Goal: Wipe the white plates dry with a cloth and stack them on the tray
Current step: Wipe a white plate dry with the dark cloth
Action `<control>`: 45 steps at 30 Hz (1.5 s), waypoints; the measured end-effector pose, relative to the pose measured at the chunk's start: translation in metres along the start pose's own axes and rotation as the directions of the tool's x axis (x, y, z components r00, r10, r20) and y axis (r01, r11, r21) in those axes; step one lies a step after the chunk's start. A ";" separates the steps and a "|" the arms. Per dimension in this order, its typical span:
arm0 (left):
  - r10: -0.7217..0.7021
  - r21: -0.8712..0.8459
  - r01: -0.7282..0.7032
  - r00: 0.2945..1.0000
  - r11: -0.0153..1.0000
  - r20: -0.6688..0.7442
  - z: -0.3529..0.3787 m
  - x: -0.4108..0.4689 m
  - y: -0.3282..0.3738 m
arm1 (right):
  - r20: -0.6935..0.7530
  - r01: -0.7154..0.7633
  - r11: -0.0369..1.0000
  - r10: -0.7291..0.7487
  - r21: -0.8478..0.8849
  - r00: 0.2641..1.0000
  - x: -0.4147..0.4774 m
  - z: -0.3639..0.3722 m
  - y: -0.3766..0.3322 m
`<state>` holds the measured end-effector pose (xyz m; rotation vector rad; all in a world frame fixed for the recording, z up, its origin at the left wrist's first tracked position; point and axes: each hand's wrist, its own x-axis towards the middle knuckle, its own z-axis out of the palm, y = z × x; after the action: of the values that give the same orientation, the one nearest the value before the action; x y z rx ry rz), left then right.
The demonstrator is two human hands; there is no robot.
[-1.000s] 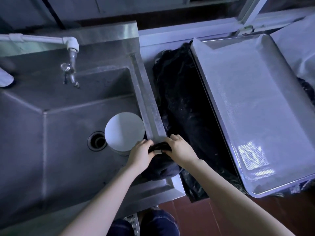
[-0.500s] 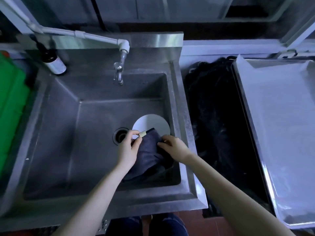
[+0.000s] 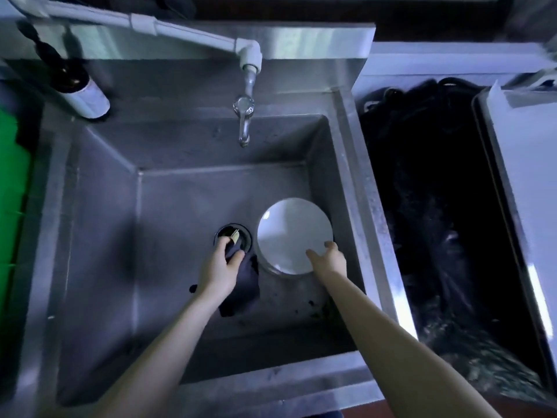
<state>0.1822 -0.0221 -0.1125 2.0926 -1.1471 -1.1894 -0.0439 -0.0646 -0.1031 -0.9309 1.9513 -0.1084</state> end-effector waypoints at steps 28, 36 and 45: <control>-0.203 0.096 0.179 0.871 0.979 0.447 0.043 0.096 -0.010 | 0.031 -0.301 0.562 0.437 0.770 0.899 0.059 0.054 0.040; -0.232 0.025 0.241 0.897 0.970 0.377 0.022 0.084 -0.023 | 0.094 -0.237 0.486 0.300 0.841 0.949 0.038 0.052 0.031; -0.306 -0.094 0.295 0.944 0.951 -0.126 -0.074 0.035 -0.058 | 0.025 -0.033 0.754 0.022 0.656 0.999 0.002 0.050 -0.032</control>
<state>0.2807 -0.0201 -0.1326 2.3103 -0.7261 -1.1740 0.0122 -0.0744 -0.1187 -0.4207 1.7115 -0.7254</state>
